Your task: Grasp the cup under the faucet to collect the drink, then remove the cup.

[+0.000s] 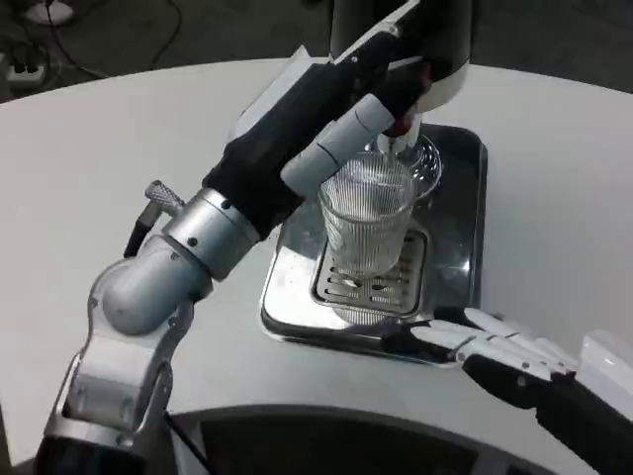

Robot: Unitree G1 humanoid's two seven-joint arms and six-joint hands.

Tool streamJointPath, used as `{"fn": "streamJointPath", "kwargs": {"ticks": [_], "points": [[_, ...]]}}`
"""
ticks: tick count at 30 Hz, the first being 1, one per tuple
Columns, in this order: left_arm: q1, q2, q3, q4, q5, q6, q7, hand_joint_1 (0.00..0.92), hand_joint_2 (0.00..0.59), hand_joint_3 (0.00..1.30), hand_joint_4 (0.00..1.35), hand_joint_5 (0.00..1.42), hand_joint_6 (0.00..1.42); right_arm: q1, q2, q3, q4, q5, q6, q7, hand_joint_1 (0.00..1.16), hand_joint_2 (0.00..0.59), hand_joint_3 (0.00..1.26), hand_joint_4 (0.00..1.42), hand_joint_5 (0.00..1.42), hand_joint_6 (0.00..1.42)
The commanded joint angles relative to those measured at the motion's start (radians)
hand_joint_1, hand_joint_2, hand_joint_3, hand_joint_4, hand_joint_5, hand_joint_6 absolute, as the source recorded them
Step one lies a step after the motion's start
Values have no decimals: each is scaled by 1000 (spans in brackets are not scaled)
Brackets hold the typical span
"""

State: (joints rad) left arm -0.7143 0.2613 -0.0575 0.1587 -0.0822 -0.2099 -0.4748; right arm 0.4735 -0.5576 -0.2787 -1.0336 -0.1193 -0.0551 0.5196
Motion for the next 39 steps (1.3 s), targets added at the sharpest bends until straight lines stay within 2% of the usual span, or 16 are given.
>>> {"fn": "streamJointPath", "kwargs": {"ticks": [1,10,16,24,28,36,39], "points": [[-12,50,-30,1,43,12,-49,0,96,103,34,152,101,-7,11,14,-14,-10,7,-6,558,446,174,121,37,0],[-34,107,-64,8,129,-51,-54,0,91,114,34,150,87,-19,16,24,-14,-18,11,-7,559,446,174,125,37,0],[-44,124,-84,18,169,-87,-55,0,93,119,35,150,80,-24,24,39,-14,-34,16,-5,559,446,175,126,45,0],[-64,154,-112,-14,235,-99,-51,0,97,132,42,150,75,-53,51,76,-14,-82,54,-3,560,446,175,126,48,0],[-74,165,-124,-18,266,-94,-55,0,98,136,45,150,74,-65,70,96,-14,-105,72,-8,560,446,175,127,53,1],[-44,208,-123,-138,276,-33,-95,0,103,145,46,150,74,-85,130,163,-14,-164,120,-21,562,426,175,134,61,1],[-35,216,-127,-165,269,-10,-118,0,100,147,55,150,64,-100,136,185,-14,-192,145,-18,583,403,182,166,81,14]]}}
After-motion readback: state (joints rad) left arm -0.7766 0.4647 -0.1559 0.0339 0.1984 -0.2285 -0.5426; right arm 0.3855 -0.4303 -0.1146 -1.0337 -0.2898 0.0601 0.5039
